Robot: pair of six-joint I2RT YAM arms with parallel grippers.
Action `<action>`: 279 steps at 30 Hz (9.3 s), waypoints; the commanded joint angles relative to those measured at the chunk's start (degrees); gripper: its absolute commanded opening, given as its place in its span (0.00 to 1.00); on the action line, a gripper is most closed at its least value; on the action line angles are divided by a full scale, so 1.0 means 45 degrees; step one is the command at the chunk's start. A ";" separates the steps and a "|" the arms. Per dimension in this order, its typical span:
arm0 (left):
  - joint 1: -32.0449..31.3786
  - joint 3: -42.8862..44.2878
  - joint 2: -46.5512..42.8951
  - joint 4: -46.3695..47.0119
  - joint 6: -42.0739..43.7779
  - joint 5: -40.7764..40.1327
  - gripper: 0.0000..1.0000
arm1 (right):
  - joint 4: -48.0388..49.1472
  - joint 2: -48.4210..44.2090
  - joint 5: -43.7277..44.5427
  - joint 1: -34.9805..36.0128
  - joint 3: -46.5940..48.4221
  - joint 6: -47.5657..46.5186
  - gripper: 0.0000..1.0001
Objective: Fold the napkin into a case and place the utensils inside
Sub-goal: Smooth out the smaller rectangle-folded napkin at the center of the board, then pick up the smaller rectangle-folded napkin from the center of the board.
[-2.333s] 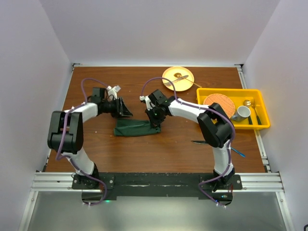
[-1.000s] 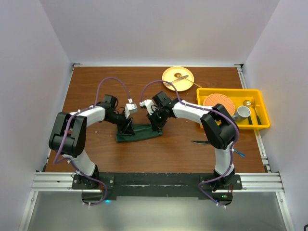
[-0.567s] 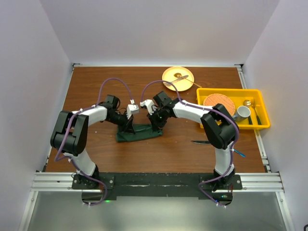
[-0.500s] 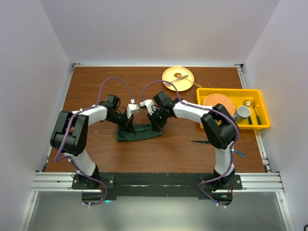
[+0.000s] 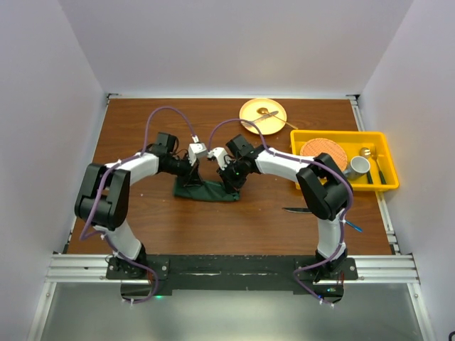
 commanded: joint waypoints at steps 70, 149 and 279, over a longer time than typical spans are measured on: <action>0.0670 0.1248 0.4272 -0.0948 -0.5392 -0.0528 0.00 | -0.1635 -0.0767 0.0326 -0.0570 0.2065 -0.3077 0.43; 0.1548 0.1639 0.5073 -0.1651 -0.4358 -0.1036 0.00 | 0.2817 -0.0709 0.6848 0.1851 -0.1097 -0.3800 0.50; -0.0775 0.6795 0.6147 -0.7218 0.1151 0.1035 0.48 | 0.2740 0.1928 -0.2192 -0.2797 -0.1724 0.6219 0.19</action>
